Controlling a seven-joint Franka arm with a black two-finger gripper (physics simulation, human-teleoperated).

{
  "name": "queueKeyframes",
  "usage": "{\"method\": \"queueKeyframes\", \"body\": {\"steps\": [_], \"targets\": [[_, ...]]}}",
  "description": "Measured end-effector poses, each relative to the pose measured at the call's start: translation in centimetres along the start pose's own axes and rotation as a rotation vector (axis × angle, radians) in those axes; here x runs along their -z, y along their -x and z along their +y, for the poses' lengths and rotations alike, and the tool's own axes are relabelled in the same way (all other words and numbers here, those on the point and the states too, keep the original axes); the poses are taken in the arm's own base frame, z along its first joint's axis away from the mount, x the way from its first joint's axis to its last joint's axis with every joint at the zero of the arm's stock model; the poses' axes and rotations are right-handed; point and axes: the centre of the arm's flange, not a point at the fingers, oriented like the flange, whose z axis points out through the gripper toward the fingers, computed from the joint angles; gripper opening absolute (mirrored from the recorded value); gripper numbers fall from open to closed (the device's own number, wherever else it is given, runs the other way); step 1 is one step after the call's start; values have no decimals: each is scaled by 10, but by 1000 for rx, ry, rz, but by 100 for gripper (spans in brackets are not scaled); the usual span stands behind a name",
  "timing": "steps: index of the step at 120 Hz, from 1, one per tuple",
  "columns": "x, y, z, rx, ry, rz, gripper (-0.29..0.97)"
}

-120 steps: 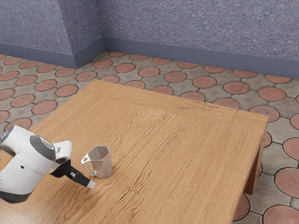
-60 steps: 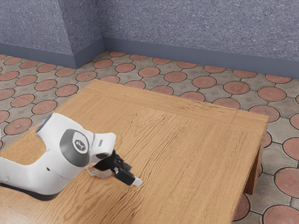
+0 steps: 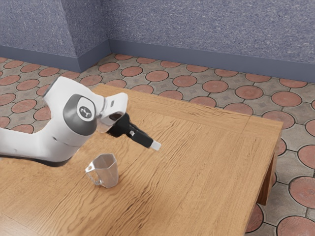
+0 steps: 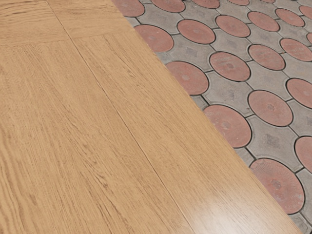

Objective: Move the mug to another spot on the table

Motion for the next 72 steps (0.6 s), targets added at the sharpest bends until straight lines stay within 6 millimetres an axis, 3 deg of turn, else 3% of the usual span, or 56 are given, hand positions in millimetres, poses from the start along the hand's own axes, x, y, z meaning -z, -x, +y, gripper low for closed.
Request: {"method": "queueKeyframes", "body": {"steps": [10,21,28,38,52,72], "targets": [[51,-56,-18,-138,-11,-50,68],[99,-107,-18,-263,-46,-195,68],[125,-130,-14,-296,-80,-288,68],[160,-160,-24,-274,-143,-381,68],[192,-167,-43,-156,-204,-478,68],[184,-151,-53,-13,-246,-615,68]]}}
